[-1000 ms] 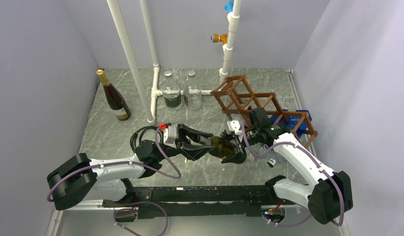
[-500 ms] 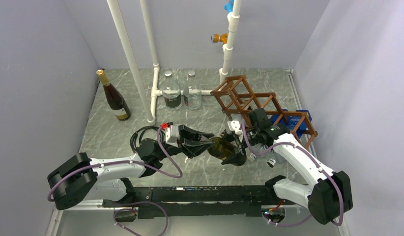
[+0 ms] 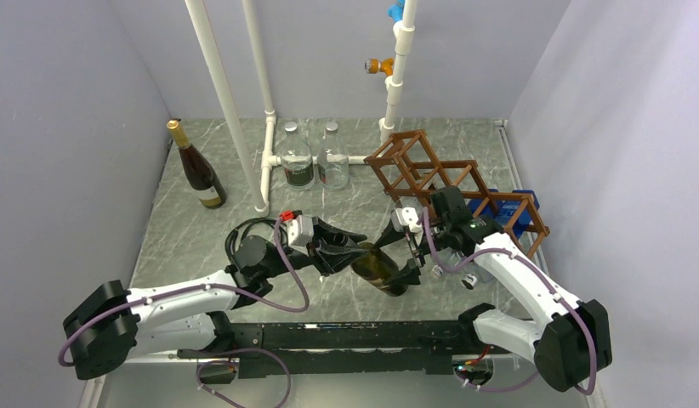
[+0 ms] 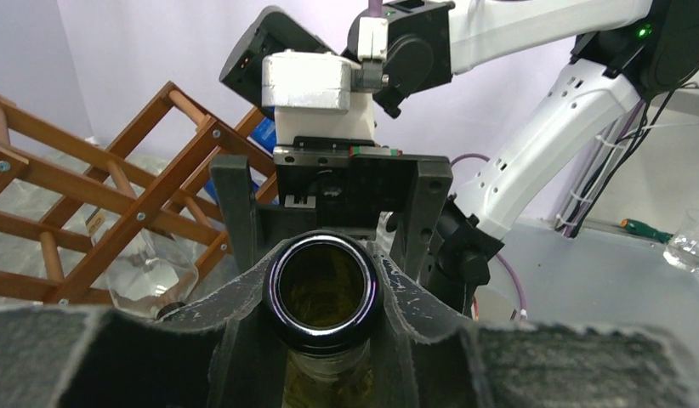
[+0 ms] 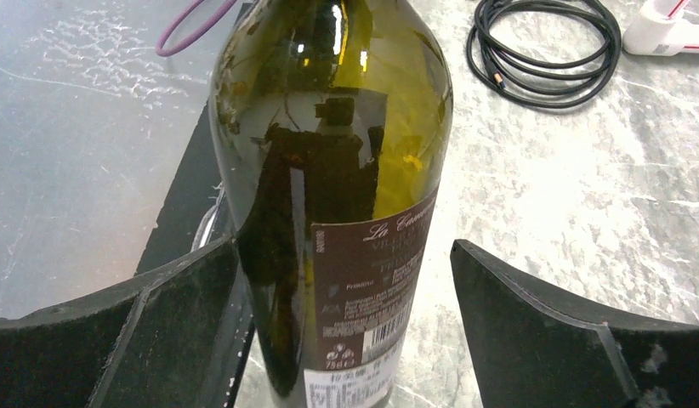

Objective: Take the wine bottle off the wine rack
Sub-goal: Pick up the wine bottle from the wine rack.

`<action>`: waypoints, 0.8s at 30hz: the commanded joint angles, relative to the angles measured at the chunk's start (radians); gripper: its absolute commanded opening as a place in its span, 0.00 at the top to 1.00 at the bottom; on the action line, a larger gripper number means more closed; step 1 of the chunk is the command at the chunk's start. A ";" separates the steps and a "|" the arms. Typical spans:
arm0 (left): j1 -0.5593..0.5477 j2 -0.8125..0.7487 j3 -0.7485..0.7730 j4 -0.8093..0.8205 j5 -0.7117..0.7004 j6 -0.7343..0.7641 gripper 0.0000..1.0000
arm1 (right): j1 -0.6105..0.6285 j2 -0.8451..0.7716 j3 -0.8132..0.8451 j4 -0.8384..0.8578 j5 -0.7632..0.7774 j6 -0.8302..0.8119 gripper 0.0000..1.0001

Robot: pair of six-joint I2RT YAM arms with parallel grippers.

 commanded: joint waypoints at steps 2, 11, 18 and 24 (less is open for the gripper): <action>-0.006 -0.110 0.088 -0.034 -0.043 0.056 1.00 | -0.005 -0.024 0.016 0.002 -0.041 -0.037 0.01; 0.007 -0.247 0.194 -0.439 -0.181 0.228 1.00 | -0.049 -0.058 0.056 -0.148 -0.064 -0.204 0.01; 0.117 -0.274 0.256 -0.587 -0.233 0.250 1.00 | -0.065 -0.079 0.054 -0.156 -0.060 -0.218 0.01; 0.253 -0.254 0.281 -0.597 -0.212 0.233 1.00 | -0.072 -0.081 0.051 -0.157 -0.060 -0.220 0.01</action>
